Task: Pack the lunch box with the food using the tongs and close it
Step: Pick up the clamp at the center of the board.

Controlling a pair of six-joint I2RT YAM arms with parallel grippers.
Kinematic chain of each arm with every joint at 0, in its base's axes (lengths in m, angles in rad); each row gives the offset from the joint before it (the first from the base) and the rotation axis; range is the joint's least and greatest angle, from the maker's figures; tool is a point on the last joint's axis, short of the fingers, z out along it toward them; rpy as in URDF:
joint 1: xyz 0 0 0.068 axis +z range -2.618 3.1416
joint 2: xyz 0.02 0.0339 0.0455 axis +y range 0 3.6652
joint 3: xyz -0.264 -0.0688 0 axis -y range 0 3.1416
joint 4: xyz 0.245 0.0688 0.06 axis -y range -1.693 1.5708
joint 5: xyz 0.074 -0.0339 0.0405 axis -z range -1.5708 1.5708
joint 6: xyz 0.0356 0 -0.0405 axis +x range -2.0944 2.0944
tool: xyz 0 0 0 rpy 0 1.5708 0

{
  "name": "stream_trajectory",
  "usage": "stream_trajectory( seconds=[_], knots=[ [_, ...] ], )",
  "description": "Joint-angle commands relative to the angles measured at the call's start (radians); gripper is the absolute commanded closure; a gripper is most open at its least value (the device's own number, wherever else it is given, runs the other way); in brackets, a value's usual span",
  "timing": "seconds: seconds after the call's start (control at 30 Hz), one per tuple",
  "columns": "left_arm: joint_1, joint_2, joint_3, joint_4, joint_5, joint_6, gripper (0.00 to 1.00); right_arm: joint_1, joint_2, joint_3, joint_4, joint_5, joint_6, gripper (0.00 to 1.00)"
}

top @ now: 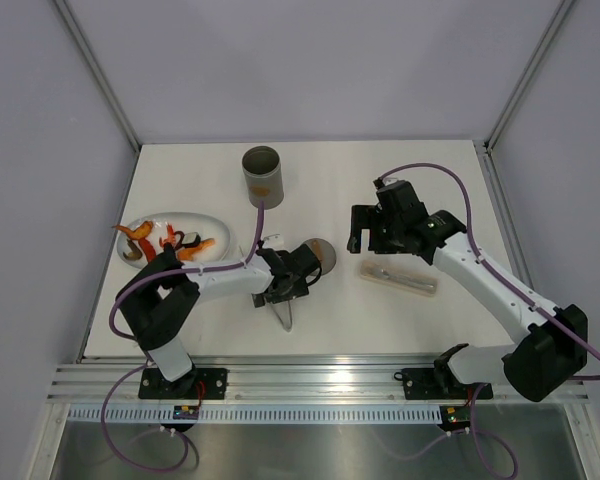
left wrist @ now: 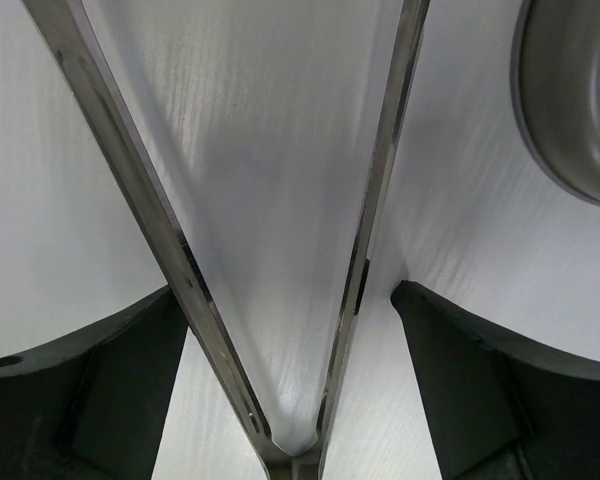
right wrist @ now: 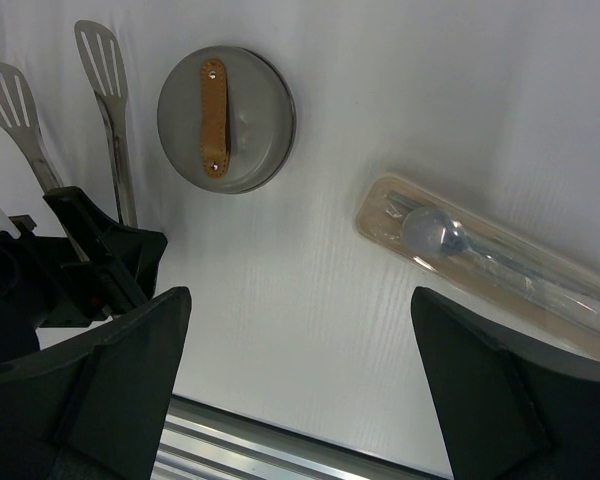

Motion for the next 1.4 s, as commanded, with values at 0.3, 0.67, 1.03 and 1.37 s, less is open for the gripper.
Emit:
stream_trajectory(
  seconds=[0.3,0.67,1.03,1.37],
  knots=[
    [0.031,0.033,-0.073,0.089,-0.034,-0.011,0.1,-0.002,-0.024,-0.057,0.11,0.018,0.007,0.01],
    [0.061,0.027,-0.068,0.102,-0.038,-0.007,0.25,-0.002,-0.004,-0.046,0.109,0.029,-0.016,0.01],
    [0.061,-0.2,0.001,-0.121,-0.153,0.105,0.78,0.0,-0.041,-0.054,0.112,0.044,-0.013,0.01],
    [0.074,-0.352,0.214,-0.397,-0.184,0.297,0.78,-0.002,-0.068,-0.035,0.098,0.061,-0.032,0.0]
  ],
)
